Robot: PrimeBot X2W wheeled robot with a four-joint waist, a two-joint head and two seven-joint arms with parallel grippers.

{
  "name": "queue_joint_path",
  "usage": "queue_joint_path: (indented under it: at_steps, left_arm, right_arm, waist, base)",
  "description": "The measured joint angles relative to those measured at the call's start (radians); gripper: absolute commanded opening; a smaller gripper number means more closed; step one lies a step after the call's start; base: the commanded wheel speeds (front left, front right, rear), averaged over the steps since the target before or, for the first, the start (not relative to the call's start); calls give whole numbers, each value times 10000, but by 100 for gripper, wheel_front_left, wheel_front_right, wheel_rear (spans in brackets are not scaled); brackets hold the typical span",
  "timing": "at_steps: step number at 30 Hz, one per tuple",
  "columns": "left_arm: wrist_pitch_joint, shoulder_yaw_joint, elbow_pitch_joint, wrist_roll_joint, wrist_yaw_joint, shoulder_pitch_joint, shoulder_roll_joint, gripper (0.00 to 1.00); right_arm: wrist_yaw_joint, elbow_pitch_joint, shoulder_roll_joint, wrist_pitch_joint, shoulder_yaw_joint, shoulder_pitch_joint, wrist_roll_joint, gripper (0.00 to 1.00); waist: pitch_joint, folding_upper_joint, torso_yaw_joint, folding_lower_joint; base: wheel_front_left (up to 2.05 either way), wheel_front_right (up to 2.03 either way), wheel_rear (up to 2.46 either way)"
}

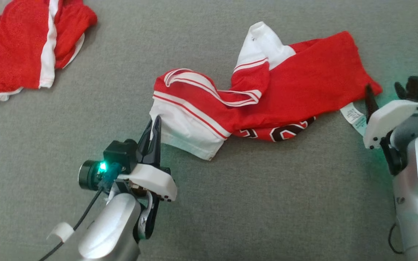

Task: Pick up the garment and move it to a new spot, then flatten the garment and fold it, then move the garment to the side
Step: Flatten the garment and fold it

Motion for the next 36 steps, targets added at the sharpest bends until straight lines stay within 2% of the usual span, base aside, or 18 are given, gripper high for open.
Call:
queue_joint_path:
  at_steps: [5, 6, 7, 8, 9, 13, 16, 20, 24, 30, 36]
  left_arm:
    - [17, -21, -403, 2, 102, 20, 19, 0]
    - [25, -25, -460, 2, 113, 25, 23, 0]
    - [63, -25, -510, 2, 150, 26, 44, 0]
    - [92, -23, -571, 0, 174, 27, 71, 0]
    - [92, -19, -639, 0, 174, 27, 104, 0]
    - [104, -2, -821, -2, 184, 27, 253, 0]
    - [123, 17, -1003, 0, 186, 21, 408, 0]
    - [274, 209, -1383, -221, 159, 2, 462, 0]
    - [566, 424, -2002, -293, 75, -183, 892, 0]
    - [1432, 1007, -3783, -899, -94, -441, 1482, 0]
    - [2564, 1365, -5925, -1066, -92, -1252, 2220, 0]
  right_arm:
    - [0, 788, -146, 938, 309, -424, 366, 100]
    - [0, 861, -198, 1078, 431, -515, 533, 78]
    - [0, 922, -242, 1164, 579, -585, 665, 49]
    - [0, 934, -267, 1195, 692, -608, 784, 27]
    - [0, 970, -267, 1254, 786, -610, 924, 0]
    - [2, 1022, -209, 1277, 1049, -603, 1532, 0]
    - [2, 953, -182, 849, 1131, -554, 1891, 0]
    - [2, 477, -138, 104, 1237, -556, 2359, 0]
    - [2, -322, -100, -560, 1296, -554, 2731, 0]
    - [2, -2288, -238, -627, 1469, -205, 3244, 0]
    - [2, -5277, -349, 326, 1239, 772, 3356, 0]
  waist:
    - [172, 0, 142, -1]
    - [170, 0, 130, -2]
    - [164, 0, 111, -1]
    - [154, 0, 85, 0]
    - [139, 0, 53, -1]
    - [40, 0, -98, 0]
    - [-105, 0, -203, -1]
    - [-430, 0, -338, -1]
    - [-956, 0, -495, -1]
    - [-1991, 0, -806, -2]
    - [-2985, 0, -1199, -4]
  base:
    - [0, 0, 0]
    - [0, 0, 0]
    - [0, 0, 0]
    - [0, 0, 0]
    - [0, 0, 0]
    - [0, 0, 0]
    - [0, 0, 0]
    - [0, 0, 0]
    - [0, 0, 0]
    - [0, 0, 0]
    - [0, 0, 0]
